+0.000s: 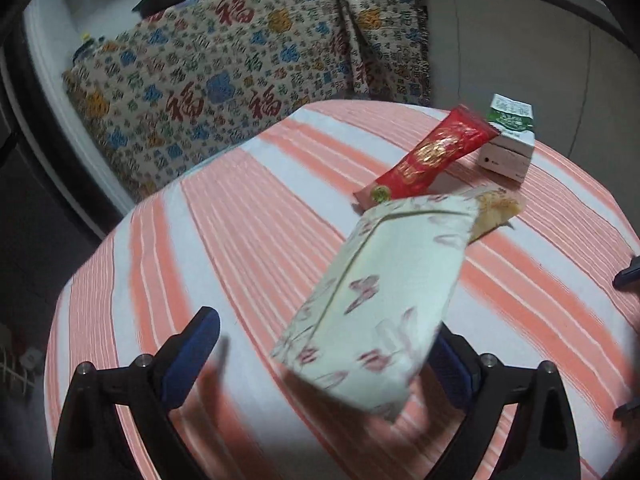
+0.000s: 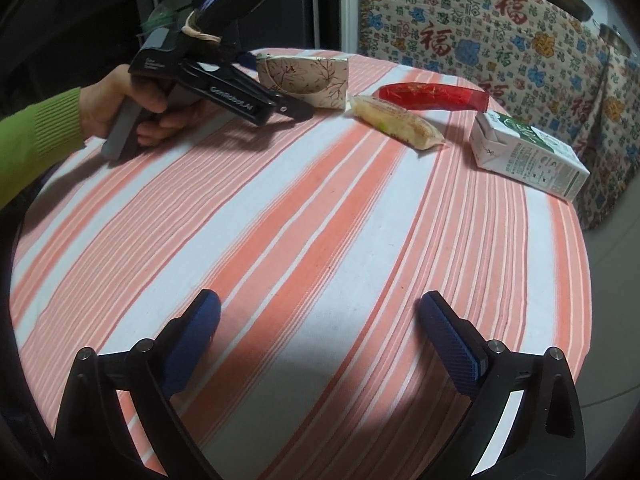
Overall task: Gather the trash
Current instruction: 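Return to the table and grasp the floral tissue box with the left tool, then grasp the green-white milk carton with the right tool while the left tool grasps the tissue box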
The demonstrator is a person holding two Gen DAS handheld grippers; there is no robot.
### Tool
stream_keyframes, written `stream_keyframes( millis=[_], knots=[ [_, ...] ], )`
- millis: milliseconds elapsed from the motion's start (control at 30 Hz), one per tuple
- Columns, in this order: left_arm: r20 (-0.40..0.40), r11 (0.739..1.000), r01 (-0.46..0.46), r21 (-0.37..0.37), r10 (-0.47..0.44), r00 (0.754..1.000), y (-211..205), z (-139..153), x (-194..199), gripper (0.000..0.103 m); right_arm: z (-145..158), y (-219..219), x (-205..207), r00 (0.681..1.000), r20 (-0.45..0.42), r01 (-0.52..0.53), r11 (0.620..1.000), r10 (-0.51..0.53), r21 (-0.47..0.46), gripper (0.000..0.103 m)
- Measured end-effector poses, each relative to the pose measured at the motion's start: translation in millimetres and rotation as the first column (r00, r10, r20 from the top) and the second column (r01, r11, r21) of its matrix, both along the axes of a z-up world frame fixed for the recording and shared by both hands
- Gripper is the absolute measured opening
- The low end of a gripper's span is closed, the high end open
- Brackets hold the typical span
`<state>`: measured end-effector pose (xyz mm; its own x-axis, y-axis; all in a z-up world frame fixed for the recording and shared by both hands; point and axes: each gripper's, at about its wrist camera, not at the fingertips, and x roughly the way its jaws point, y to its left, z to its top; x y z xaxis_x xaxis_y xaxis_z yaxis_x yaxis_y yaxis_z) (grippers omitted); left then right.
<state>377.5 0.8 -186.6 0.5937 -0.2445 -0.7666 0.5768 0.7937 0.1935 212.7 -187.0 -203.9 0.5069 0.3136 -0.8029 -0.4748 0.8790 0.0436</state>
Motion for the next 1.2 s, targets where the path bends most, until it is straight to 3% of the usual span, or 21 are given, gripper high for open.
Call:
stream_keyframes(
  millis=[33,67,100,200,333,433,533,667,767,933,967,1033,1200],
  knots=[
    [0.009,1.000,0.016,0.006,-0.016,1.000,-3.2,-0.1,-2.3,0.091,0.0,0.2,0.1,1.000,0.000,0.000,1.000,0.000,0.000,0.101],
    [0.006,1.000,0.028,0.009,-0.028,1.000,-5.7,-0.4,-3.9,0.067,0.0,0.4,-0.3,1.000,0.000,0.000,1.000,0.000,0.000,0.101],
    [-0.021,0.999,0.038,-0.008,-0.038,0.999,-6.9,-1.1,-4.5,0.050,0.1,0.2,-0.4,1.000,0.000,0.000,1.000,0.000,0.000,0.101],
    [-0.061,0.999,0.002,-0.051,-0.005,0.998,-3.7,-0.6,-7.9,0.043,0.2,0.2,-0.5,1.000,0.000,0.000,1.000,0.000,0.000,0.101],
    [-0.133,0.977,-0.167,-0.133,0.149,0.980,15.5,5.7,-29.7,0.043,0.6,0.6,-1.8,1.000,0.001,0.000,1.000,0.000,-0.001,0.101],
    [-0.183,0.935,-0.315,-0.162,0.285,0.941,34.6,12.2,-56.0,0.043,1.8,-1.6,-4.1,1.000,-0.002,0.001,1.000,-0.001,-0.005,0.100],
    [-0.213,0.898,-0.404,-0.174,0.366,0.906,50.1,18.6,-85.5,0.044,2.7,-7.0,-5.5,1.000,-0.006,0.012,1.000,-0.012,-0.004,0.099],
    [-0.192,0.873,-0.455,-0.177,0.423,0.886,60.5,22.2,-113.3,0.046,3.6,-15.6,-4.5,0.999,0.000,0.035,0.999,-0.035,-0.007,0.099],
    [-0.180,0.856,-0.487,-0.172,0.458,0.870,64.9,19.2,-116.8,0.076,5.4,-25.4,-0.2,0.998,0.003,0.064,0.998,-0.064,0.003,0.098],
    [-0.202,0.848,-0.511,-0.139,0.481,0.853,67.5,0.1,-108.7,0.078,11.3,-54.3,17.0,0.984,0.007,0.178,0.983,-0.178,0.046,0.096],
    [-0.158,0.855,-0.502,-0.134,0.481,0.862,66.3,-0.2,-111.3,0.080,10.7,-61.8,21.6,0.979,0.001,0.206,0.977,-0.206,0.053,0.096],
    [-0.150,0.855,-0.503,-0.126,0.485,0.862,67.9,-2.0,-112.7,0.083,10.1,-72.6,28.1,0.969,-0.001,0.245,0.967,-0.246,0.066,0.096],
    [-0.149,0.855,-0.504,-0.125,0.486,0.861,68.7,-2.9,-113.6,0.084,11.5,-77.3,40.8,0.972,0.012,0.233,0.971,-0.234,0.048,0.096]
  ],
)
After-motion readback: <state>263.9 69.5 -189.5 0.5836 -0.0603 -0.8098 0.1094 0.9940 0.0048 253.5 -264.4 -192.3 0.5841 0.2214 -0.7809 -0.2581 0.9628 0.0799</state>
